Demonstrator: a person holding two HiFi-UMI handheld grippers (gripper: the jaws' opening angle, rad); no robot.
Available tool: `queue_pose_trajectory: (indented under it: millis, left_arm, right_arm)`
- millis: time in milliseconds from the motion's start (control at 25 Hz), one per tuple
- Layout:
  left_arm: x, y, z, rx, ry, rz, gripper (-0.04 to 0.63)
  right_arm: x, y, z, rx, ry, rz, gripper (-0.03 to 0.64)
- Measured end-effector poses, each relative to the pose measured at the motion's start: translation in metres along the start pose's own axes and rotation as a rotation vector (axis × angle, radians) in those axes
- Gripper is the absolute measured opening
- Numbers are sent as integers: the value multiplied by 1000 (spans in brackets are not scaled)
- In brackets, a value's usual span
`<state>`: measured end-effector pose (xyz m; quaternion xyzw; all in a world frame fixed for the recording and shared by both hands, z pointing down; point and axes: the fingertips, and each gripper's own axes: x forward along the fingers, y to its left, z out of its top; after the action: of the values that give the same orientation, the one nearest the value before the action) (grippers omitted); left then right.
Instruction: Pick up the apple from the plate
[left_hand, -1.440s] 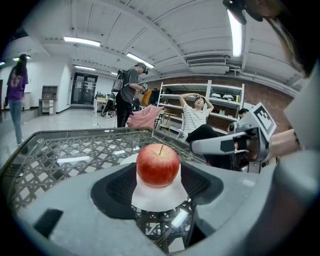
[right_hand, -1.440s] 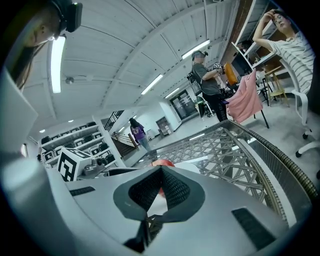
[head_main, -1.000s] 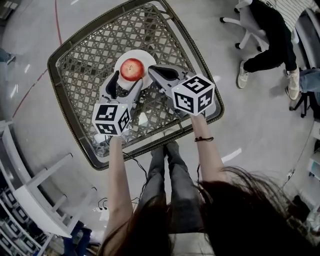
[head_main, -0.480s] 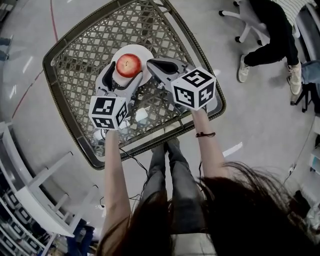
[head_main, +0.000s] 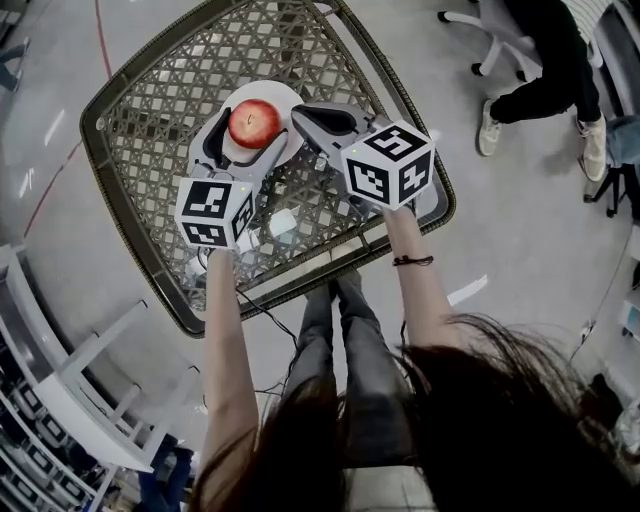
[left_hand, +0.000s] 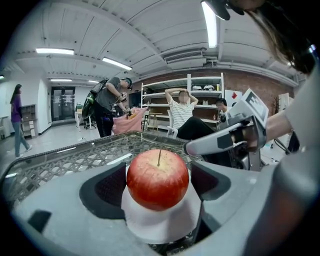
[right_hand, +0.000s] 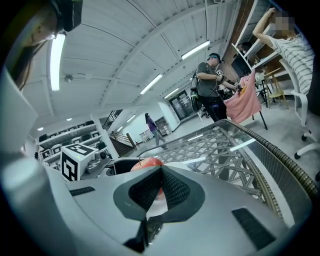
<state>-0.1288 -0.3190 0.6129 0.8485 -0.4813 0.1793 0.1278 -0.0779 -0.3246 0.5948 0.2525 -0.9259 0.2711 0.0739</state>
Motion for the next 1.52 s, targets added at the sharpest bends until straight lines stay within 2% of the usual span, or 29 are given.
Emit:
queue_pose_trajectory:
  millis: [560, 1520]
  left_arm:
    - [10, 3, 1, 27, 28, 2, 396]
    - [8, 7, 5, -23, 3, 19, 396]
  right_arm:
    - [-1, -2, 4, 11, -20, -8, 9]
    - [-2, -7, 5, 15, -32, -20, 9]
